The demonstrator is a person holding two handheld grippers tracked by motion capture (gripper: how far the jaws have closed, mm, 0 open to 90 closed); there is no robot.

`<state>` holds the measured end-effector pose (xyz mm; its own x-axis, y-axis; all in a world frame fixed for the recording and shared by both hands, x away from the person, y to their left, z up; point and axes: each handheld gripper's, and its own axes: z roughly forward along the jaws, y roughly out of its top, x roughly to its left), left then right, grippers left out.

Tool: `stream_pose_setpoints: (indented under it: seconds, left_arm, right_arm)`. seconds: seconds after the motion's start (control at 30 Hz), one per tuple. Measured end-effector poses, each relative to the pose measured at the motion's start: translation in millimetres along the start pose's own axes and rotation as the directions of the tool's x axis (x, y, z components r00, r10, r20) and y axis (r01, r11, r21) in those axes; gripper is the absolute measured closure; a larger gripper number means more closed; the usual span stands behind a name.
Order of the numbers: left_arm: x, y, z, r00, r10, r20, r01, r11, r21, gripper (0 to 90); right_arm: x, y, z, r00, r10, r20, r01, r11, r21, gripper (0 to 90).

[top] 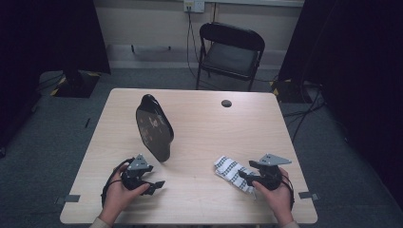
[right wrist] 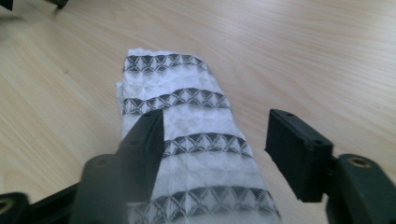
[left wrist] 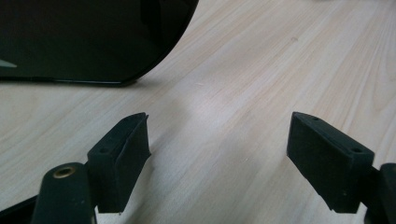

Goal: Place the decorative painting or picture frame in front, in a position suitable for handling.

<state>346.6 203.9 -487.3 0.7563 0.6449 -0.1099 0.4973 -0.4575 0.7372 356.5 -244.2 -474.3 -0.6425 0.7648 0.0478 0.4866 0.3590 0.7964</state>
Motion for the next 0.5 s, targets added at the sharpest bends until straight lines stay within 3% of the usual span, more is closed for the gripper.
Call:
stream_pose_setpoints:
  seconds: [0.1, 0.27, 0.5]
  left_arm:
    - [0.2, -0.7, -2.3, 1.0000, -0.004, 0.002, 0.004, 1.0000, -0.006, 21.2]
    - [1.2, -0.4, -3.1, 1.0000, -0.008, -0.003, 0.008, 0.9999, -0.014, 21.2]
    - [-0.2, 3.3, 0.9, 1.0000, 0.000, -0.005, 0.000, 0.9997, -0.023, 20.7]
  right_arm:
    - [2.2, -1.2, 7.2, 0.9997, -0.009, -0.022, 0.009, 1.000, 0.021, 46.9]
    - [11.8, -6.3, 14.1, 0.9974, -0.065, -0.032, 0.067, 0.995, 0.068, 49.9]
    - [12.8, -9.9, 6.4, 0.9960, -0.064, -0.062, 0.069, 0.995, 0.078, 52.0]
